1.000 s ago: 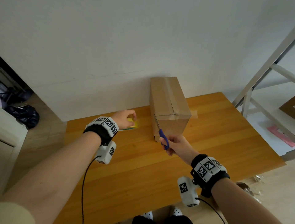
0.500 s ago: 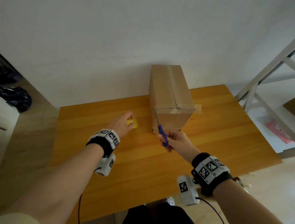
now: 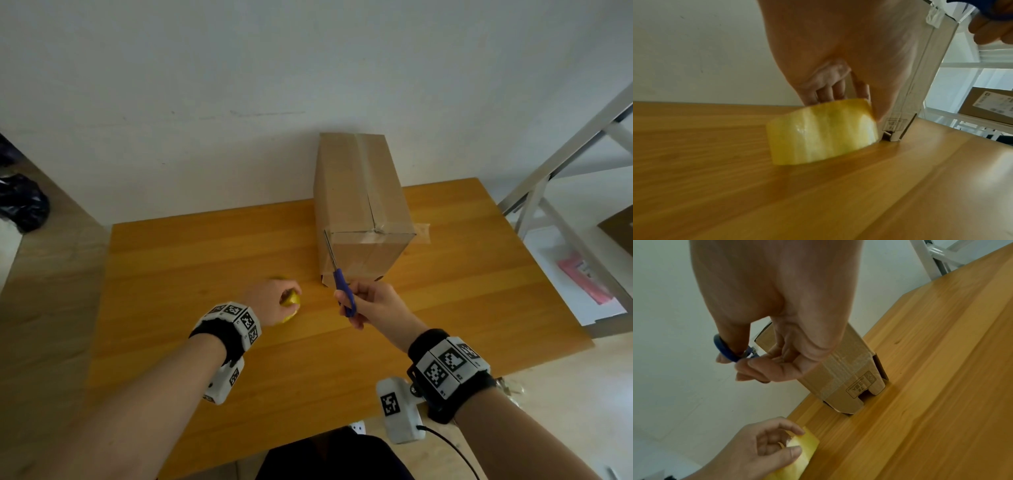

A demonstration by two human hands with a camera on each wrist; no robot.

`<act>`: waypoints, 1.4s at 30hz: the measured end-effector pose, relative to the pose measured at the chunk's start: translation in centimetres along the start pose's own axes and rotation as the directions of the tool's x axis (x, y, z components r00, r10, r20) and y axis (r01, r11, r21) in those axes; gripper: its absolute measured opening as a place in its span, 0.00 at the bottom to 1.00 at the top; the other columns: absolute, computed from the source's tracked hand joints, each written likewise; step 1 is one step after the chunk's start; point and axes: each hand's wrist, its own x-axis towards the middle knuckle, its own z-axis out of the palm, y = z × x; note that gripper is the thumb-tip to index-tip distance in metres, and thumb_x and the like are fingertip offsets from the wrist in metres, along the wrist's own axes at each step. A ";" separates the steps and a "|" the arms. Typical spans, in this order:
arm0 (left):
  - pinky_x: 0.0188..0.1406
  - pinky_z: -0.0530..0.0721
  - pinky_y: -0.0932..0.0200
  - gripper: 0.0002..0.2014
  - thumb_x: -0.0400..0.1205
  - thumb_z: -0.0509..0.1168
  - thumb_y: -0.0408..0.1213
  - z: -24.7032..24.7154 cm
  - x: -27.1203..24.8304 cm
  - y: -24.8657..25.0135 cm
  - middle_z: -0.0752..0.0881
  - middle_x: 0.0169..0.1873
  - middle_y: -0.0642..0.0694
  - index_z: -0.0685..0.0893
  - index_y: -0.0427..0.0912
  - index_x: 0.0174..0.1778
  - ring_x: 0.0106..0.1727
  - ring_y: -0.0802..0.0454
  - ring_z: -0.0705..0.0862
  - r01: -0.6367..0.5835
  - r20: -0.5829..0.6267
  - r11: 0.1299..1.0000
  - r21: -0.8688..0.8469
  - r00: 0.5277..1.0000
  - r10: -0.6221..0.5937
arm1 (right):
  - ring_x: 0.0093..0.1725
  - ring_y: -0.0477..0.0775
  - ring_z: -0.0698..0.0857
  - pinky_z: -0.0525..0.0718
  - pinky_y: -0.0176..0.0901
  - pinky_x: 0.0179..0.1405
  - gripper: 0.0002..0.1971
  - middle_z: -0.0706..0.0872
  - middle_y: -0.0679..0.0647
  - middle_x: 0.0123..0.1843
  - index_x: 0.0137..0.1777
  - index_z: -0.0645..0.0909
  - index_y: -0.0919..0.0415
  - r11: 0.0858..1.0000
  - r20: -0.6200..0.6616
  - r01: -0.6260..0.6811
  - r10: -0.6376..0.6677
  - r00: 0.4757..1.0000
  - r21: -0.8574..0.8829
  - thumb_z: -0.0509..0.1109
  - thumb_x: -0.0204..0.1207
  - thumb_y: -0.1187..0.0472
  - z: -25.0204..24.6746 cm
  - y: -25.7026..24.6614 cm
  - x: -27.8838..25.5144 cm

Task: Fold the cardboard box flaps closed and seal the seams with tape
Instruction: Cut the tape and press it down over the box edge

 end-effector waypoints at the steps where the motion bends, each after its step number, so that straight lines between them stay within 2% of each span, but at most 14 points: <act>1: 0.45 0.84 0.56 0.12 0.78 0.65 0.47 0.3 -0.1 0.1 0.84 0.48 0.52 0.80 0.53 0.57 0.45 0.54 0.83 0.001 0.015 1.000 0.022 1.000 -0.001 | 0.23 0.47 0.77 0.77 0.38 0.26 0.07 0.84 0.53 0.31 0.41 0.81 0.65 1.000 -0.002 -0.005 0.005 1.000 0.001 0.70 0.78 0.61 0.0 0.0 0.0; 3: 0.39 0.81 0.62 0.13 0.77 0.66 0.48 0.8 -0.3 0.2 0.83 0.48 0.54 0.80 0.55 0.57 0.43 0.57 0.81 -0.012 0.029 0.998 0.066 1.000 0.010 | 0.23 0.46 0.77 0.77 0.38 0.26 0.06 0.84 0.53 0.31 0.42 0.81 0.64 1.000 -0.001 -0.008 0.008 1.000 0.006 0.70 0.78 0.62 0.0 0.0 0.1; 5: 0.41 0.77 0.64 0.16 0.76 0.69 0.49 1.2 -0.3 0.3 0.83 0.50 0.54 0.80 0.55 0.59 0.47 0.57 0.81 -0.018 0.040 0.996 0.084 0.999 0.015 | 0.22 0.46 0.77 0.77 0.37 0.25 0.06 0.84 0.53 0.31 0.42 0.81 0.64 1.000 0.006 -0.007 0.007 1.000 0.004 0.70 0.78 0.62 -0.1 0.0 0.1; 7: 0.44 0.77 0.64 0.20 0.75 0.71 0.48 1.3 -0.2 0.3 0.82 0.49 0.54 0.78 0.53 0.62 0.49 0.56 0.80 -0.005 0.078 0.998 0.063 0.997 0.000 | 0.22 0.46 0.77 0.77 0.37 0.25 0.06 0.84 0.54 0.31 0.41 0.81 0.64 1.000 0.016 -0.002 0.002 1.000 -0.006 0.70 0.78 0.62 -0.1 -0.1 0.1; 9: 0.44 0.80 0.61 0.23 0.74 0.71 0.48 0.9 0.0 0.4 0.81 0.48 0.53 0.76 0.53 0.65 0.45 0.56 0.81 0.029 0.126 1.000 -0.007 0.992 -0.028 | 0.23 0.47 0.76 0.77 0.38 0.25 0.07 0.84 0.54 0.31 0.40 0.81 0.64 1.000 0.024 0.008 -0.007 1.000 -0.015 0.70 0.78 0.63 -0.1 -0.2 0.1; 11: 0.45 0.83 0.59 0.22 0.76 0.69 0.47 -0.1 0.3 0.8 0.83 0.49 0.51 0.75 0.51 0.66 0.44 0.55 0.83 0.062 0.105 0.993 -0.096 0.993 -0.052 | 0.22 0.47 0.76 0.77 0.38 0.25 0.07 0.83 0.55 0.31 0.39 0.80 0.65 1.000 0.029 0.014 -0.014 0.999 -0.013 0.70 0.78 0.64 -0.1 -0.2 0.2; 14: 0.41 0.83 0.63 0.16 0.80 0.64 0.40 -3.0 1.4 1.7 0.83 0.51 0.50 0.74 0.48 0.64 0.44 0.56 0.83 0.043 -0.152 0.992 -0.121 0.986 -0.062 | 0.22 0.47 0.76 0.77 0.37 0.24 0.08 0.84 0.56 0.32 0.40 0.80 0.67 1.000 0.029 0.002 -0.001 1.000 -0.029 0.71 0.78 0.63 -0.1 -0.2 0.4; 16: 0.43 0.81 0.65 0.19 0.79 0.64 0.31 -5.6 2.0 2.7 0.81 0.56 0.48 0.73 0.44 0.66 0.48 0.54 0.82 -0.043 -0.358 0.990 -0.134 0.934 -0.008 | 0.23 0.47 0.76 0.78 0.37 0.24 0.08 0.84 0.56 0.32 0.41 0.80 0.67 0.999 0.028 -0.001 0.002 1.000 -0.052 0.71 0.78 0.62 -0.1 -0.3 0.4; 18: 0.42 0.78 0.70 0.27 0.76 0.63 0.21 -8.0 2.3 3.8 0.76 0.65 0.47 0.71 0.46 0.70 0.53 0.56 0.80 -0.168 -0.454 0.983 -0.069 0.883 0.119 | 0.23 0.47 0.77 0.78 0.36 0.24 0.08 0.84 0.56 0.32 0.40 0.81 0.66 0.998 0.031 0.002 0.000 1.000 -0.068 0.71 0.78 0.62 -0.3 -0.4 0.4; 20: 0.50 0.77 0.72 0.34 0.76 0.59 0.18 -9.7 2.5 4.6 0.68 0.74 0.51 0.68 0.54 0.74 0.66 0.59 0.72 -0.245 -0.425 0.969 0.028 0.874 0.234 | 0.24 0.48 0.77 0.78 0.37 0.25 0.09 0.84 0.57 0.33 0.40 0.81 0.66 0.997 0.033 0.000 0.002 0.999 -0.072 0.72 0.77 0.61 -0.4 -0.5 0.3; 22: 0.63 0.75 0.66 0.38 0.77 0.56 0.18 -10.6 2.6 5.1 0.58 0.80 0.59 0.65 0.62 0.75 0.77 0.59 0.60 -0.290 -0.328 0.952 0.097 0.894 0.305 | 0.24 0.48 0.77 0.77 0.37 0.25 0.08 0.84 0.57 0.32 0.39 0.81 0.65 0.997 0.031 0.001 0.002 1.000 -0.077 0.72 0.77 0.61 -0.6 -0.6 0.1; 26: 0.78 0.63 0.57 0.40 0.76 0.53 0.16 -11.3 2.6 5.8 0.52 0.80 0.65 0.63 0.63 0.75 0.81 0.60 0.53 -0.325 -0.158 0.935 0.142 0.925 0.346 | 0.24 0.49 0.77 0.78 0.37 0.25 0.09 0.83 0.57 0.32 0.38 0.80 0.66 0.994 0.041 0.011 -0.007 0.999 -0.112 0.72 0.77 0.62 -0.8 -0.8 0.1; 31: 0.76 0.63 0.60 0.43 0.73 0.51 0.13 -12.0 2.8 6.8 0.55 0.79 0.67 0.63 0.62 0.76 0.80 0.67 0.50 -0.289 -0.063 0.949 0.123 0.952 0.298 | 0.24 0.49 0.79 0.79 0.38 0.27 0.11 0.85 0.60 0.34 0.40 0.81 0.68 0.989 0.077 -0.022 0.033 0.996 -0.148 0.74 0.75 0.59 -1.0 -0.7 0.6; 42: 0.79 0.53 0.62 0.44 0.73 0.50 0.12 -12.4 3.2 7.1 0.53 0.80 0.65 0.61 0.61 0.78 0.80 0.65 0.50 -0.247 0.016 0.965 0.094 0.969 0.246 | 0.28 0.53 0.80 0.81 0.36 0.27 0.09 0.84 0.61 0.35 0.39 0.81 0.64 0.994 0.173 -0.079 0.091 0.981 -0.075 0.70 0.78 0.60 -0.7 -1.9 1.8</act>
